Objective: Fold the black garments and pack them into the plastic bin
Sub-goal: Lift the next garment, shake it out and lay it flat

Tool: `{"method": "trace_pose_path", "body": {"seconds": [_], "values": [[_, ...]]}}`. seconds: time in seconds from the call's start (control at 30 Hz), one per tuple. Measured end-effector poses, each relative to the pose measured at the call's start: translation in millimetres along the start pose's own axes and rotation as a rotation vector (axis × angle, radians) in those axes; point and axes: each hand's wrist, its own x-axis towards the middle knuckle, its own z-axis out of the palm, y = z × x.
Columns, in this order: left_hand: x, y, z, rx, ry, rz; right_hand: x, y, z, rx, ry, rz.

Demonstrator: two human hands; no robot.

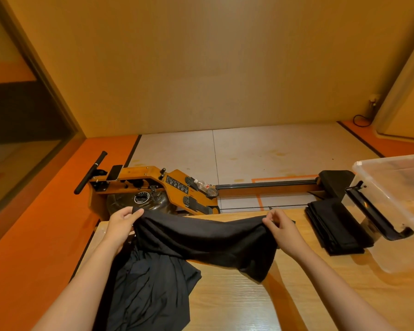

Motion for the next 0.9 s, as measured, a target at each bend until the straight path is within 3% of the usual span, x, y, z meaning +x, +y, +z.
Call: {"method": "trace_pose_path", "body": {"seconds": [0.2,0.4,0.6,0.9], "values": [[18,32,-2,0.125,-0.001,0.1,27,-14,-25,-0.142,-0.038,-0.097],[33,104,5,0.182,0.052,0.282,73,-58,-71,-0.446,0.126,-0.178],[46,195,17,0.026,0.15,0.401,108,-122,-117,-0.291,0.404,-0.341],[47,321,22,-0.069,0.234,0.625,135,-230,-198,-0.068,0.511,-0.468]]}}
